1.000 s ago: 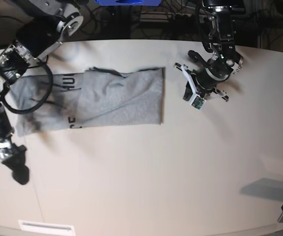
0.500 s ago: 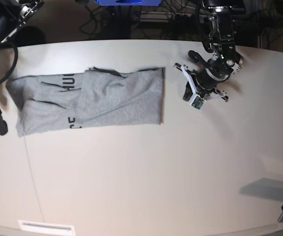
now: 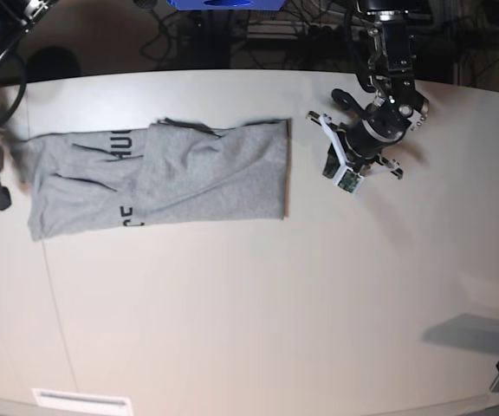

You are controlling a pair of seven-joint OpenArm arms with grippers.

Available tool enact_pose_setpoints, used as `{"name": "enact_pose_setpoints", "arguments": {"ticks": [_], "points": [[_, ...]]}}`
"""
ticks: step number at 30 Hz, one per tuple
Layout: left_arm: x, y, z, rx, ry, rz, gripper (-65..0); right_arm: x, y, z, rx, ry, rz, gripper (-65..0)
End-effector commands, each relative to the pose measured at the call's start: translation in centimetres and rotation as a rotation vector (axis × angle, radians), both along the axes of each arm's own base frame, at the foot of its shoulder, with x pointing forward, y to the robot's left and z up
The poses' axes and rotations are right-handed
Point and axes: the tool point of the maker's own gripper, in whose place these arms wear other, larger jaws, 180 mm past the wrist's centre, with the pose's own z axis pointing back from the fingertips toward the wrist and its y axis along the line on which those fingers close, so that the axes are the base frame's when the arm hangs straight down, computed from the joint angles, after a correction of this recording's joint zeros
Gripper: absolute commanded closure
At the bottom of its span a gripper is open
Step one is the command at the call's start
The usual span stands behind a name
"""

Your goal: Fold the T-shirt properly

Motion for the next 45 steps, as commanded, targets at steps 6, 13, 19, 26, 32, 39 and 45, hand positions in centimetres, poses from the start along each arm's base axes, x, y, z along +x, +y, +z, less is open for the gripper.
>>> {"name": "enact_pose_setpoints", "arguments": {"ticks": [6, 13, 19, 26, 32, 39, 45], "points": [[-1.6, 0.5, -1.6, 0.069, 0.096, -0.013, 0.0, 1.3, 2.8, -0.1, -0.009, -0.002, 0.102, -56.9], [-1.6, -0.2, -1.7, 0.051, 0.097, -0.008, 0.0, 1.5, 6.6, -1.9, 0.047, 0.028, 0.173, -56.9], [-1.1, -0.6, -1.5, 0.037, 0.085, -0.005, 0.0, 1.6, 7.9, -2.3, 0.067, 0.031, 0.192, -56.7], [-0.5, -1.8, -1.3, 0.011, 0.076, 0.0, 0.0, 0.8, 7.9, -2.9, 0.07, 0.053, 0.19, -44.0], [-0.4, -2.6, -1.2, -0.008, 0.074, 0.003, 0.0, 0.7, 7.9, -3.0, 0.074, 0.062, 0.19, -19.6], [-0.8, -5.9, -1.4, -0.027, 0.08, -0.093, 0.0, 0.6, 7.9, -3.0, 0.076, 0.063, 0.189, -0.6], [-1.1, -8.1, -1.3, -0.041, 0.082, -0.154, 0.0, 0.8, 7.6, -2.5, 0.059, 0.054, 0.193, -0.6]]}}
